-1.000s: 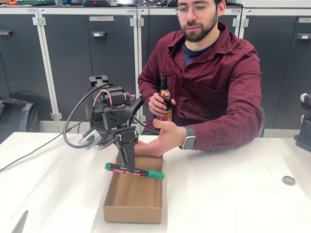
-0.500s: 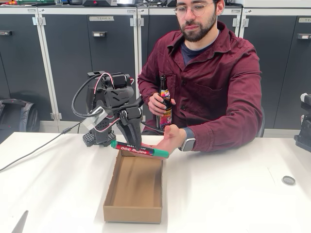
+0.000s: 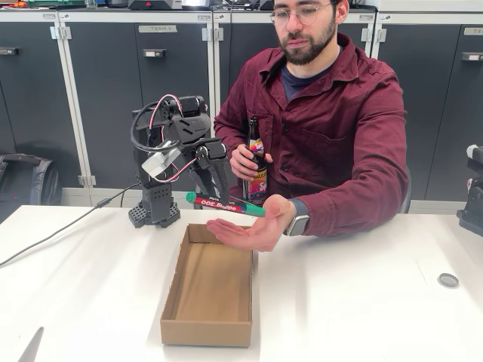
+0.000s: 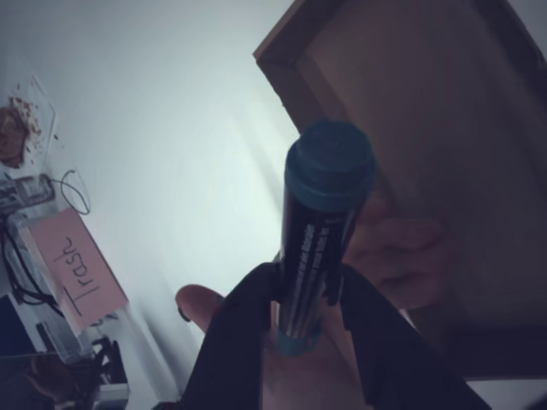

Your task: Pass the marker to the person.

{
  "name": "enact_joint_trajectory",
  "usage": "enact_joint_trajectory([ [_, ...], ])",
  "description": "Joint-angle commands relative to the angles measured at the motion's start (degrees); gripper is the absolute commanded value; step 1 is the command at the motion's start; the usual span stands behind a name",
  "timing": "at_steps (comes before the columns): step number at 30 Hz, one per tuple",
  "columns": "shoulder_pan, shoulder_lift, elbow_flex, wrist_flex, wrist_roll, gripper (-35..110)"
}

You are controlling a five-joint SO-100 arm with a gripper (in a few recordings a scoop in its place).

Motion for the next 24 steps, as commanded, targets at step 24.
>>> enact_joint_trajectory([
  [24,-11.87,11.25,5.27,0.88,-3.96,-5],
])
